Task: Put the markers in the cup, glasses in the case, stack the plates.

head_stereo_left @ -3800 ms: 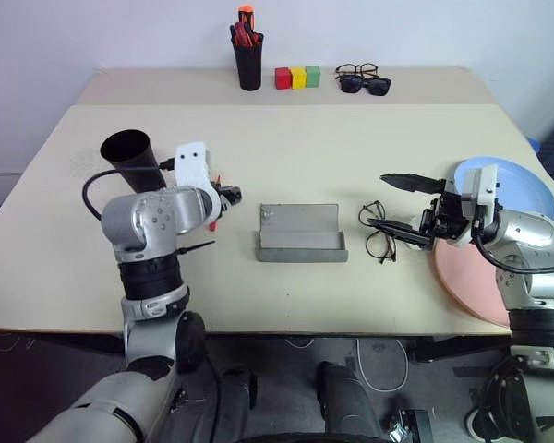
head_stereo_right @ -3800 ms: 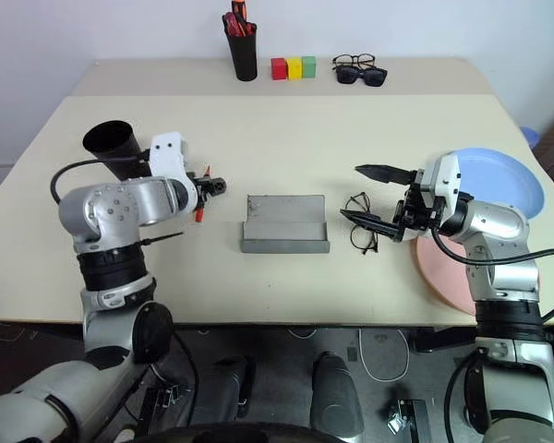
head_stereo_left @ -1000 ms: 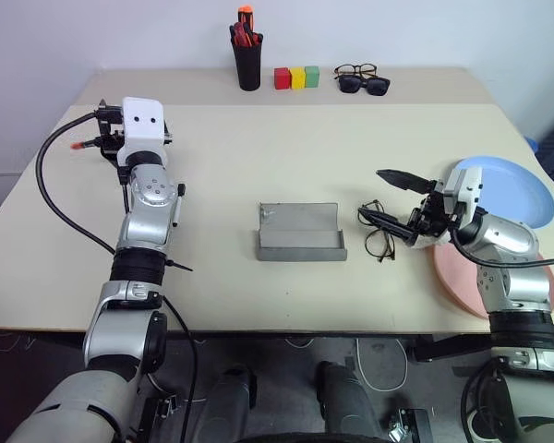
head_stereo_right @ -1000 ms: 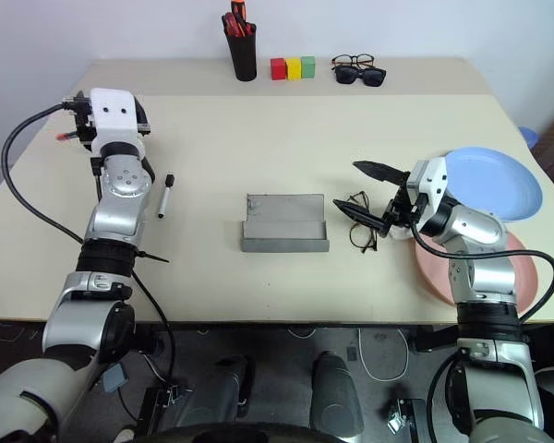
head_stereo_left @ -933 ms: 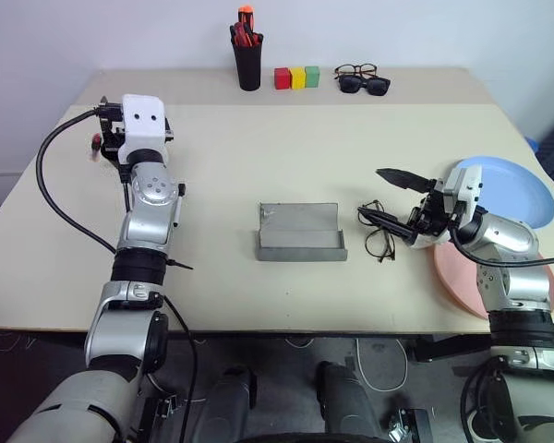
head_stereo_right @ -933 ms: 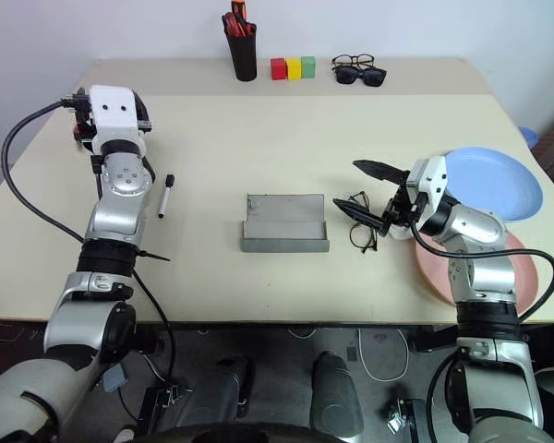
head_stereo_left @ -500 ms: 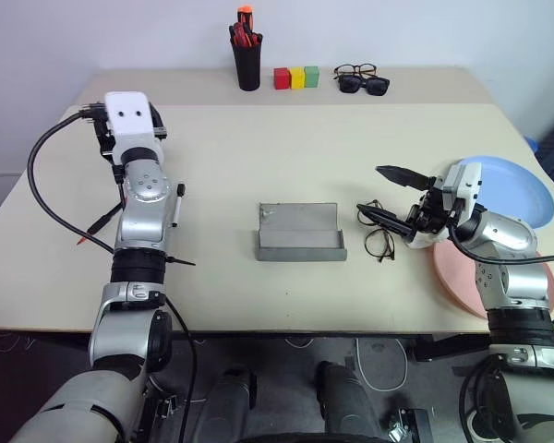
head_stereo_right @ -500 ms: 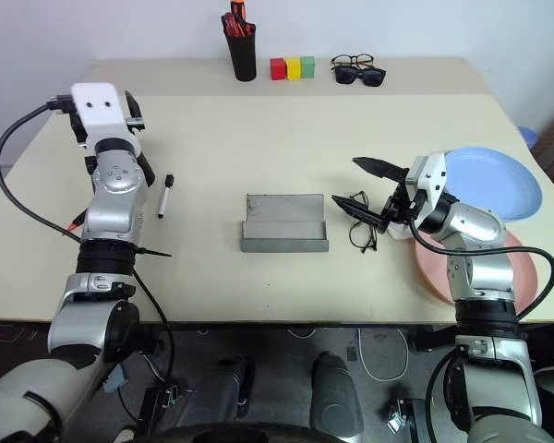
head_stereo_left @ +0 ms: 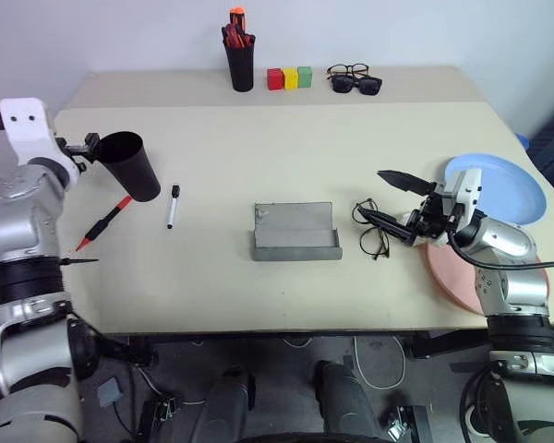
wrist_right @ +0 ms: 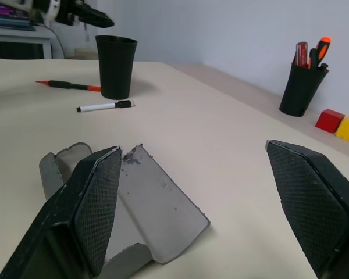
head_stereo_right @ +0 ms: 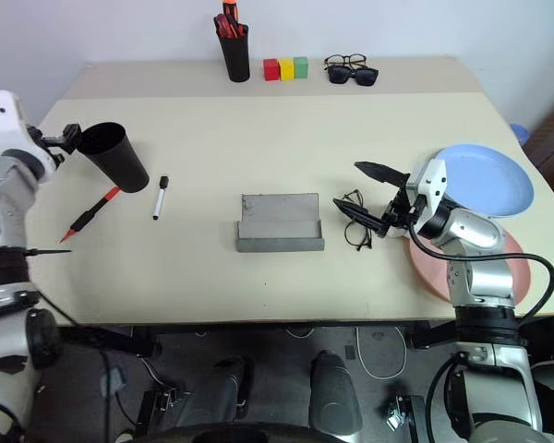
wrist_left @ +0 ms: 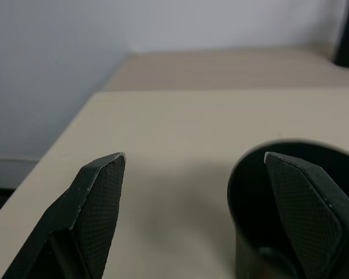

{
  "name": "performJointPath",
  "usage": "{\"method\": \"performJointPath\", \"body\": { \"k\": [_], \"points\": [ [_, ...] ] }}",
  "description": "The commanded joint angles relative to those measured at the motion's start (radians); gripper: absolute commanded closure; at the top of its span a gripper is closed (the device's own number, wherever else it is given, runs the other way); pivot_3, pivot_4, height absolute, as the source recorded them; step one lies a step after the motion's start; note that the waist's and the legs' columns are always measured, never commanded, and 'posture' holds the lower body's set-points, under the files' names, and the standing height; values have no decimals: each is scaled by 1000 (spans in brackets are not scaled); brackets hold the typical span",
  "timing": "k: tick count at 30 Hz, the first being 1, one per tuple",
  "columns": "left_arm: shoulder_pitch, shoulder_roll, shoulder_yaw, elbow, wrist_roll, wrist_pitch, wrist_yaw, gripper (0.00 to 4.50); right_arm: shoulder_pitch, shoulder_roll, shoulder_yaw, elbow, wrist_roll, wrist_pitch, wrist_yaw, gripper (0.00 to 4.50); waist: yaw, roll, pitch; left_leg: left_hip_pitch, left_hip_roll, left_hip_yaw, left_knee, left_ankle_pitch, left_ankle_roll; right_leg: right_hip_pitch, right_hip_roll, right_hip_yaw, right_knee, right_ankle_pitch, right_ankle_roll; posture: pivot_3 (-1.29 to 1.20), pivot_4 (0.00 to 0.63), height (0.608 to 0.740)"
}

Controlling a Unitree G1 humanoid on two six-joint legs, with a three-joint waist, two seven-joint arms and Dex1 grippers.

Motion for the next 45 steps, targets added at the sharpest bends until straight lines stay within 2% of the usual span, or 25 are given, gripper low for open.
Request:
{"method": "performJointPath", "body": {
  "k": [1,8,12,17,23,33,35,45],
  "points": [
    [9,112,-31,-10,-36,41,-199,579,-25,11,-12,8,8,-34,1,452,-1,0,0,0,0,0,0,0,0,0,0,0,0,0,0,0,150,740],
    [14,386,-241,141,21,47,-651,579,-34,22,-4,48,5,-60,16,452,-4,0,0,1,1,1,-2,0,0,-1,0,0,1,0,0,0,150,740],
    [-38,470,-410,289,168,-38,-785,579,-34,25,-5,62,3,-70,25,452,-3,0,0,1,1,1,-2,0,0,-1,1,0,2,-1,-1,0,150,740],
    [-207,423,-554,471,334,-32,-790,579,-12,30,-11,63,3,-82,23,452,5,-1,0,0,1,1,-1,0,0,-1,1,0,2,-1,0,0,150,740],
    [-285,291,-614,556,409,1,-793,579,15,38,-13,52,3,-89,14,452,-1,-1,0,0,1,1,-1,0,0,-1,1,0,3,-1,0,0,150,740],
    [-291,195,-654,558,459,101,-825,579,42,31,-25,24,8,-87,2,452,-12,-1,1,0,1,1,-1,0,0,-6,1,0,13,-4,0,0,150,740],
    [-291,184,-653,567,468,106,-812,579,51,28,-29,16,10,-86,-1,452,-10,-1,1,0,1,1,0,0,0,-6,1,0,13,-6,3,0,150,740],
    [-349,110,-631,657,481,114,-711,579,82,23,-36,-22,16,-74,-17,452,0,-1,1,0,1,1,1,0,0,-5,1,0,13,-6,3,0,150,740]
  ]
}}
